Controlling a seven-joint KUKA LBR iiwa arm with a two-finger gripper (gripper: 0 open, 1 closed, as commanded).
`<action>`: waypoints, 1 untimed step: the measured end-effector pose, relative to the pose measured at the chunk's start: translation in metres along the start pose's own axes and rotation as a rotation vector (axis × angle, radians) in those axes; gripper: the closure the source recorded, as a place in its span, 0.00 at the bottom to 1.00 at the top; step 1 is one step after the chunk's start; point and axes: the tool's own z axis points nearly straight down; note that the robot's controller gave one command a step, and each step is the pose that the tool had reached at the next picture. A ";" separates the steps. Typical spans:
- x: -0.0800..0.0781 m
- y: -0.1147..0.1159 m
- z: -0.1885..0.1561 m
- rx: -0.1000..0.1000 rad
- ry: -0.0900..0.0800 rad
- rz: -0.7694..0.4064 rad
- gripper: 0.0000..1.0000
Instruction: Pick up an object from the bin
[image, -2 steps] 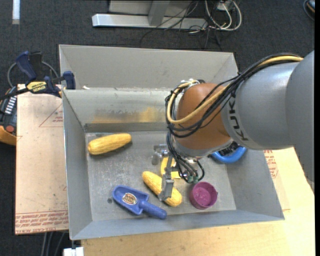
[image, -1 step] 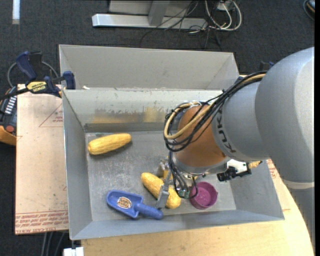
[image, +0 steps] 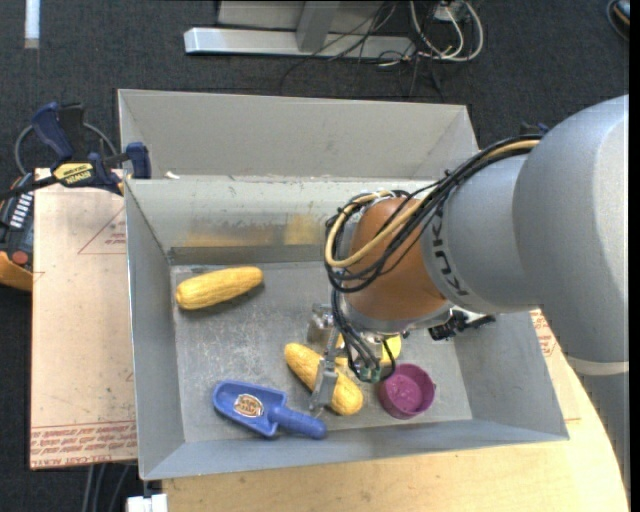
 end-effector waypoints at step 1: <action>0.013 -0.005 0.002 0.003 0.010 0.097 0.00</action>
Offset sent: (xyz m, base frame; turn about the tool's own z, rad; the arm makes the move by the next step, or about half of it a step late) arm 0.0000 0.0000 0.0000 0.0000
